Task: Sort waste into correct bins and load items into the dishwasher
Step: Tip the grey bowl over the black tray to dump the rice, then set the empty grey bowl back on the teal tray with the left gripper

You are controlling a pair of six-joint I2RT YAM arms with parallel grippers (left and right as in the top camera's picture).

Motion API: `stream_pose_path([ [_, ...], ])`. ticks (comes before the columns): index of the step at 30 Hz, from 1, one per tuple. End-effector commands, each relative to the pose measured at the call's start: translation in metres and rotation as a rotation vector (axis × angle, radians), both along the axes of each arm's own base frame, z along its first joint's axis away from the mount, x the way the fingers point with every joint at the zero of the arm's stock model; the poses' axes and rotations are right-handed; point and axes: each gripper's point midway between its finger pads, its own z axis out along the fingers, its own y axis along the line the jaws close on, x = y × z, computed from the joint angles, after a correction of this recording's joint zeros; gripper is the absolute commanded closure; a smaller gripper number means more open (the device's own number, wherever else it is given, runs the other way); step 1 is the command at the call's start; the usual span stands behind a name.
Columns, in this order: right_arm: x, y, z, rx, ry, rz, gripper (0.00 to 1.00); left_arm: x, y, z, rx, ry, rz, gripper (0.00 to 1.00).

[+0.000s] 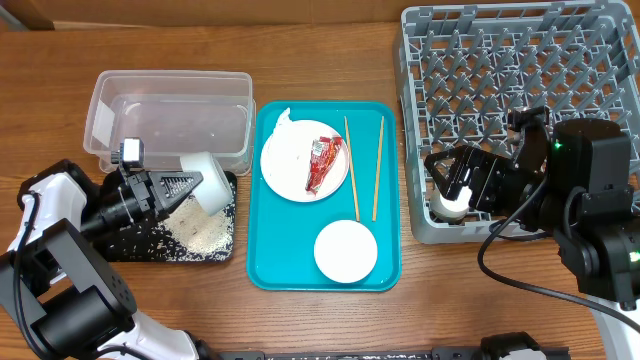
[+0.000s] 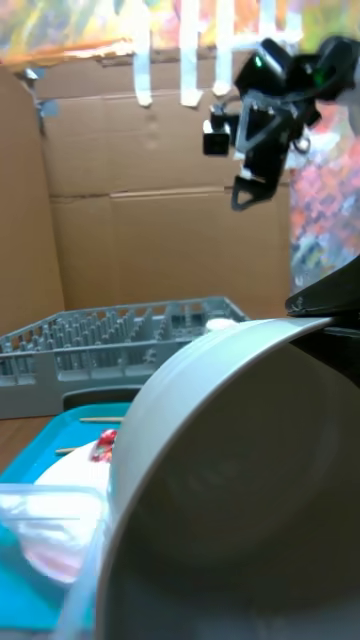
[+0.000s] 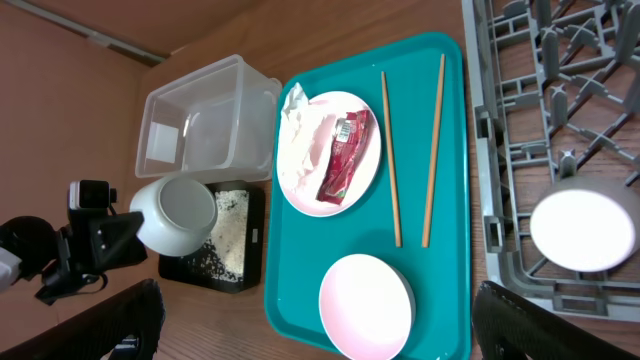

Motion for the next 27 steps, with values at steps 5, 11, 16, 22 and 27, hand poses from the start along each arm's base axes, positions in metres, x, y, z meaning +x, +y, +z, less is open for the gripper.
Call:
stream_pose_path([
  [5,0.0,0.0,0.005,0.002,-0.016,0.006,0.0,0.003,0.003,0.005,-0.05,0.039,0.034,0.96],
  [11,-0.001,0.0,0.005,0.002,-0.012,0.005,0.0,-0.015,-0.029,0.016,0.02,-0.011,-0.104,0.96],
  [16,-0.001,0.0,0.005,0.002,-0.013,0.005,0.0,-0.034,-0.063,0.027,0.099,-0.033,-0.245,0.96],
  [22,0.002,0.0,0.007,0.005,-0.029,0.005,0.0,-0.049,-0.098,0.0,0.338,0.175,-0.379,0.96],
  [27,0.002,0.0,0.007,0.005,-0.029,0.005,0.0,-0.055,-0.097,-0.047,0.855,0.422,-0.285,0.96],
])
